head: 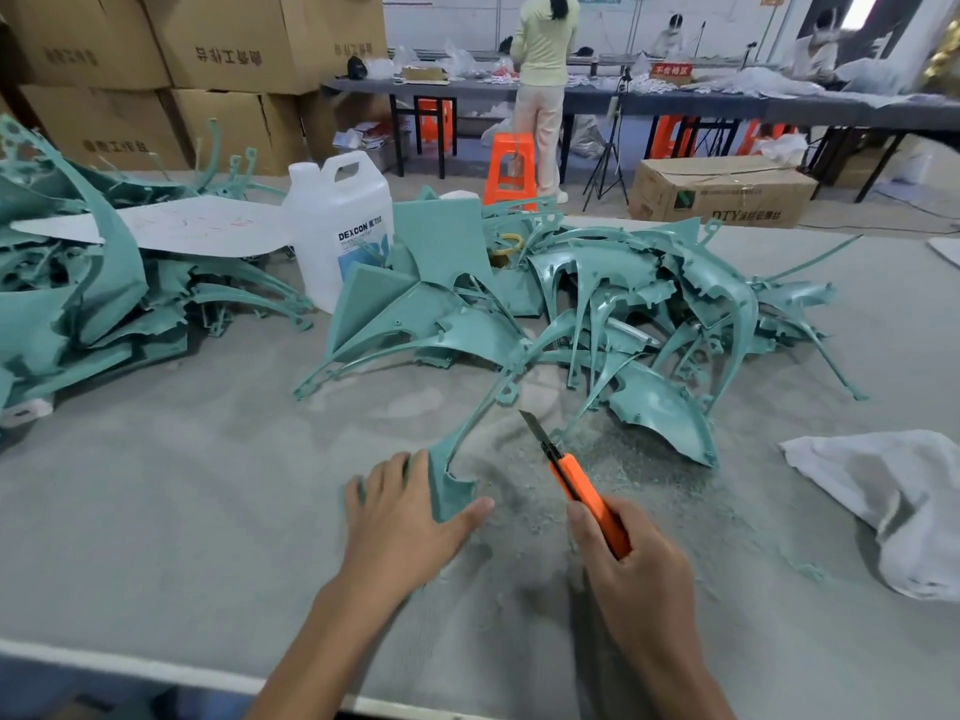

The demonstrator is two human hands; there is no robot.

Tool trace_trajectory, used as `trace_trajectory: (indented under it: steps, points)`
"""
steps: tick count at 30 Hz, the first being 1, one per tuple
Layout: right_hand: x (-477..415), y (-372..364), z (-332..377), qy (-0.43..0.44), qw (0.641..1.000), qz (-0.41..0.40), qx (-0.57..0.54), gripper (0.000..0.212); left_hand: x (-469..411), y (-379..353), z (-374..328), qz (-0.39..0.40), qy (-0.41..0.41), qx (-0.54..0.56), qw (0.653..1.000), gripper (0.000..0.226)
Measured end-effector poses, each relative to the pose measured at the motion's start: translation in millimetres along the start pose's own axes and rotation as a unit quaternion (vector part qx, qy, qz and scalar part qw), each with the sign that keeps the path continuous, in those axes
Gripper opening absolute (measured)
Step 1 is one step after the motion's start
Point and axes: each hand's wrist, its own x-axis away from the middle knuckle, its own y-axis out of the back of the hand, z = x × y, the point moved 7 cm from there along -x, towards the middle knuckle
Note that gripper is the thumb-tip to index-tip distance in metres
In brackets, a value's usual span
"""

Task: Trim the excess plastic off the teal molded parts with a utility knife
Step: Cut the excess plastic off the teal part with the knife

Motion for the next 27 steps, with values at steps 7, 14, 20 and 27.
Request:
trace_trajectory:
  steps: [7,14,20,27]
  points:
    - [8,-2,16,0.076,0.996,-0.01,0.043,0.029,13,-13,-11,0.004,-0.068,0.042,0.997,0.099]
    - [10,-2,22,0.114,0.992,0.003,0.057,0.028,20,-12,-6,-0.039,-0.069,0.131,0.988,0.063]
    - [12,-5,23,0.119,0.99,0.013,0.074,0.027,21,-10,-8,-0.057,-0.073,0.129,0.987,0.061]
    - [11,-5,24,0.147,0.986,-0.003,0.08,0.022,21,-8,-8,-0.056,-0.072,0.127,0.988,0.06]
